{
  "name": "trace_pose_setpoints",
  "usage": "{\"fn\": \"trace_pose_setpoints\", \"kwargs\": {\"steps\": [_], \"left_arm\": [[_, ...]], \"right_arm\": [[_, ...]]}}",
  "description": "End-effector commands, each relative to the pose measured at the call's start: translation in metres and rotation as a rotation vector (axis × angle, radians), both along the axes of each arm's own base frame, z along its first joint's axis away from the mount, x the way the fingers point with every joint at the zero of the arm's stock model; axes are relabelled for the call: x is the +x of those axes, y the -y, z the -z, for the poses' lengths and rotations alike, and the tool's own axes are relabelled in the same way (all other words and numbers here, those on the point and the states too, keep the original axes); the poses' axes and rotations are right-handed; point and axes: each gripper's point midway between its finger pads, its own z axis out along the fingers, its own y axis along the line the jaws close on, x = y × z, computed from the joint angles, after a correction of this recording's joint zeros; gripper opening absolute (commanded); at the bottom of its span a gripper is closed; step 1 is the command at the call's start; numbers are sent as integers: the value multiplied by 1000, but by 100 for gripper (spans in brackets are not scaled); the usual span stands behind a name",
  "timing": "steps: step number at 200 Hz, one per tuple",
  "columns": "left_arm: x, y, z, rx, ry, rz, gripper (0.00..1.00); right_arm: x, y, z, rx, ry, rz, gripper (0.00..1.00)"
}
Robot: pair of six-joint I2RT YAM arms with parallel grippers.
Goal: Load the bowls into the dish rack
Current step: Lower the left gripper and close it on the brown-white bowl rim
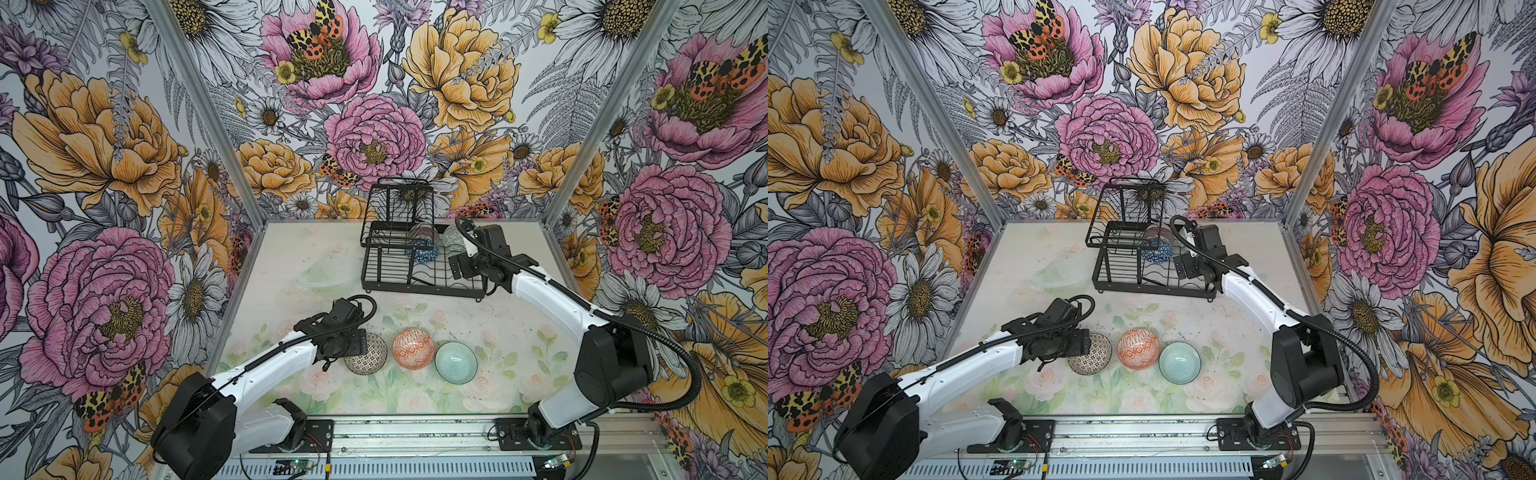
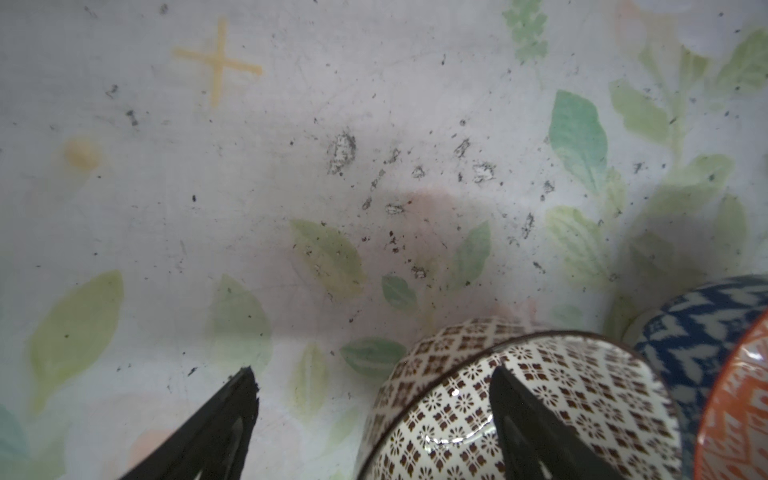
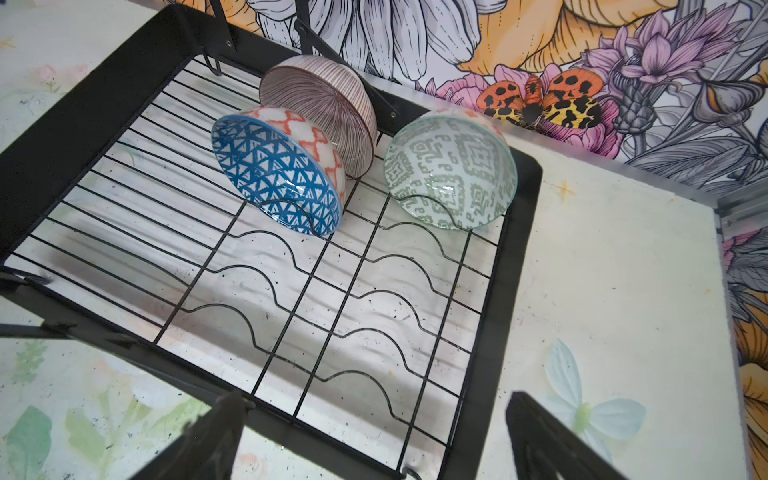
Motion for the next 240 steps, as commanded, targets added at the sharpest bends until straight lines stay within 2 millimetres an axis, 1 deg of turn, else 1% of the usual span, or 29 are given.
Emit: {"fn": "trace_pose_setpoints", "kwargs": {"steps": [1,16,26,52,81,124,142,177,207,240], "left_arm": [[5,9,1,-26,19,10,82],[4,12,3,-27,17,20,79],[3,15,6,-31,9,28,74],[0,20,13,-34,-7,42,65],[-1,24,21,-33,-20,54,63],[0,28,30,-35,-38,63,52],[0,30,32,-39,-42,67,43],[1,29,34,-27,-42,73,32],[4,25,34,-16,-38,74,20],[8,21,30,-5,-27,74,9]], "right_arm": [[4,3,-8,20,14,16,99],[2,3,-9,20,16,15,99],[1,4,-8,20,14,15,100],[-2,6,-5,16,9,19,100],[-2,6,-5,18,8,18,100],[-3,8,-1,18,-3,19,99],[-3,8,0,17,-5,19,100],[-3,8,3,19,-13,17,100],[-2,8,3,22,-15,15,99],[-4,9,2,22,-13,15,100]]}}
